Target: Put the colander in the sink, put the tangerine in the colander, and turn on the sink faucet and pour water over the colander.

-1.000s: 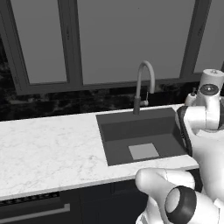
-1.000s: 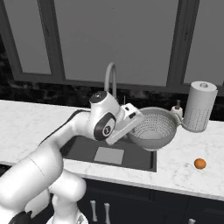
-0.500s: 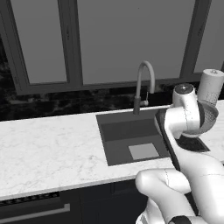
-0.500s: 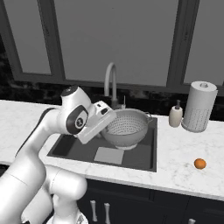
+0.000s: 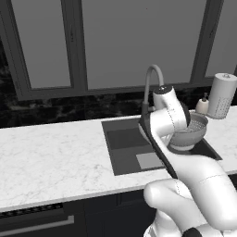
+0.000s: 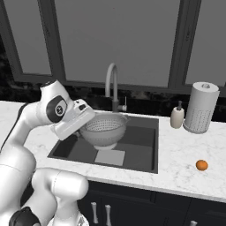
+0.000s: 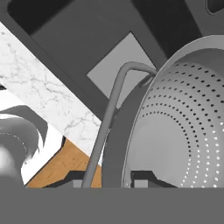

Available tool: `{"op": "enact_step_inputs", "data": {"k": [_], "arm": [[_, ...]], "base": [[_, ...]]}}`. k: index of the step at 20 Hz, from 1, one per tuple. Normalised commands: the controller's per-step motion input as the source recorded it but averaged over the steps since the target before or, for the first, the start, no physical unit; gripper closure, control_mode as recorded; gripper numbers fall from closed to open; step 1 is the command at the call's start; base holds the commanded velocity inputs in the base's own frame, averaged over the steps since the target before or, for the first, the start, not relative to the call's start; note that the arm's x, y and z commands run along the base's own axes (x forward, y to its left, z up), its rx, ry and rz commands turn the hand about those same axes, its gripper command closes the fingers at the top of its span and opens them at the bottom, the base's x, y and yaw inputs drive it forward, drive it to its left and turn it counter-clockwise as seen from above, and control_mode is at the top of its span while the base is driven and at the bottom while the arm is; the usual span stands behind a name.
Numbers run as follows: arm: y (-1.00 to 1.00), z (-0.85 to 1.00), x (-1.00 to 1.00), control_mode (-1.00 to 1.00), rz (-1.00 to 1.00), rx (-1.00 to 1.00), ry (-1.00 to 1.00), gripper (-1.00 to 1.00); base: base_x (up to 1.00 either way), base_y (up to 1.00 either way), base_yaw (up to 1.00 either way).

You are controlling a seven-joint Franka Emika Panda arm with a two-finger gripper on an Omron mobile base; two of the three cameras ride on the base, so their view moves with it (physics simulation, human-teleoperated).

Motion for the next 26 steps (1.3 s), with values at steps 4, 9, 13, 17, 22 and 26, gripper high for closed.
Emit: {"op": "enact_step_inputs", "data": {"k": [4, 9, 13, 17, 22, 26], "arm": [[0.57, 0.0, 0.2, -1.0, 0.0, 0.1, 0.06, 1.0], [0.3, 0.0, 0.46, -1.0, -0.13, 0.04, 0.0, 1.0], [0.3, -0.03, 0.48, -1.0, -0.21, 0.05, 0.0, 1.0], [0.31, -0.15, 0.28, -1.0, -0.21, 0.12, 0.0, 1.0], [0.18, -0.37, 0.31, -1.0, -0.2, 0.05, -0.02, 1.0], [-0.03, -0.5, 0.14, -1.0, -0.05, 0.01, -0.11, 1.0]], "base": [[0.0, 0.0, 0.0], [0.0, 0.0, 0.0], [0.0, 0.0, 0.0], [0.0, 0.0, 0.0], [0.0, 0.0, 0.0], [0.0, 0.0, 0.0]]}}
